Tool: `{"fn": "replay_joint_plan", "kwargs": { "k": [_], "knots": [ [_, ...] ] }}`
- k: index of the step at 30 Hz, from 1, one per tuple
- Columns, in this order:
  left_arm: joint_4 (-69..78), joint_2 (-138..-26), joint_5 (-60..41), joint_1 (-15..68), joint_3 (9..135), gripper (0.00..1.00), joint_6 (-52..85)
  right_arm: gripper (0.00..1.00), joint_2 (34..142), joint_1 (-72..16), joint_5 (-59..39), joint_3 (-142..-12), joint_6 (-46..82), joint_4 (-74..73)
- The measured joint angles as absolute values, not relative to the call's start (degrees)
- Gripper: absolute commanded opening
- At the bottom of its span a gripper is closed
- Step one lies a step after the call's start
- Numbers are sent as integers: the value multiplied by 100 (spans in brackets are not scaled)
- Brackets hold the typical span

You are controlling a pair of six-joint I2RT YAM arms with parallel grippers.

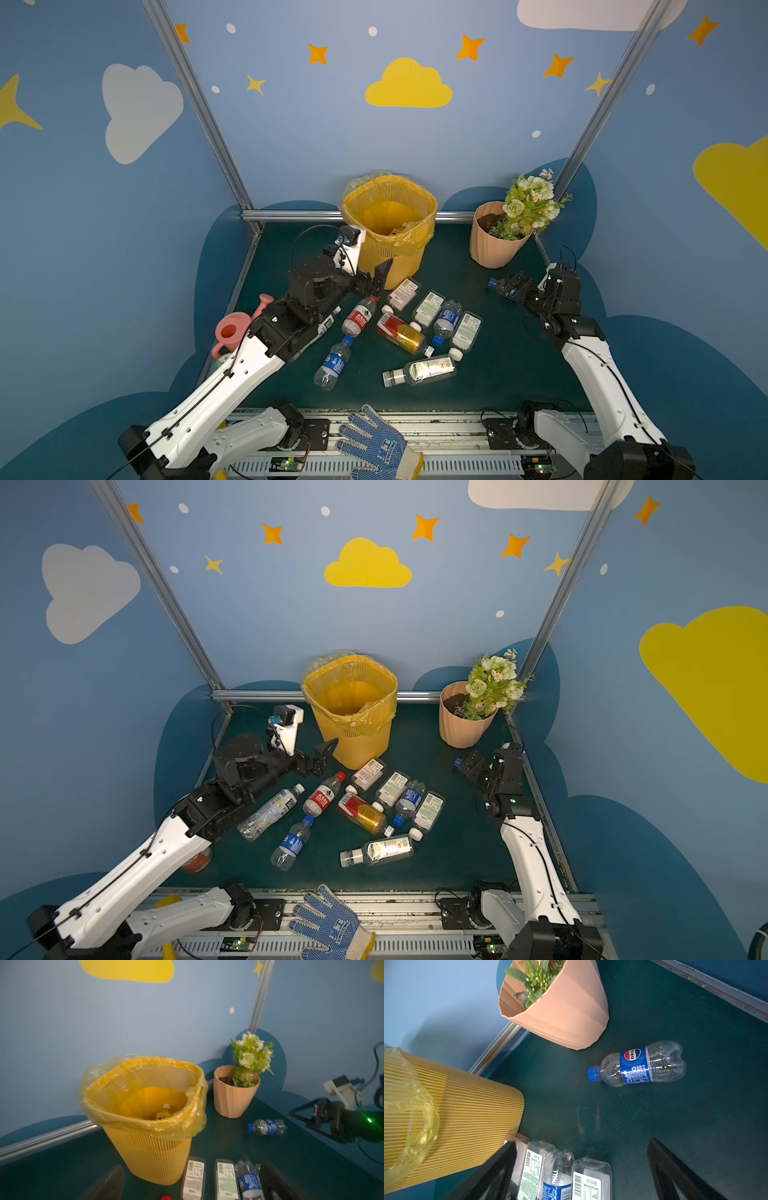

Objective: Throw the plastic bottles in the bin
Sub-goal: 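Move the left gripper down to a clear green-label bottle and grasp it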

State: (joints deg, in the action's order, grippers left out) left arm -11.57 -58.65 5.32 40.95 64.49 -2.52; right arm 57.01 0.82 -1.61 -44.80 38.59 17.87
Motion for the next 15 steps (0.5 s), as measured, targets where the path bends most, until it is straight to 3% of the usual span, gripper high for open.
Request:
{"fn": "replay_joint_plan", "kwargs": {
  "k": [8, 15],
  "knots": [
    [-1776, -6674, 353, 5551, 6167, 97, -530, 96, 5695, 110, -165, -4466, 3922, 1785],
    [-1970, -7581, 215, 6283, 6169, 92, -558, 96, 5627, 110, -185, -4377, 4003, 1782]
  ]
}}
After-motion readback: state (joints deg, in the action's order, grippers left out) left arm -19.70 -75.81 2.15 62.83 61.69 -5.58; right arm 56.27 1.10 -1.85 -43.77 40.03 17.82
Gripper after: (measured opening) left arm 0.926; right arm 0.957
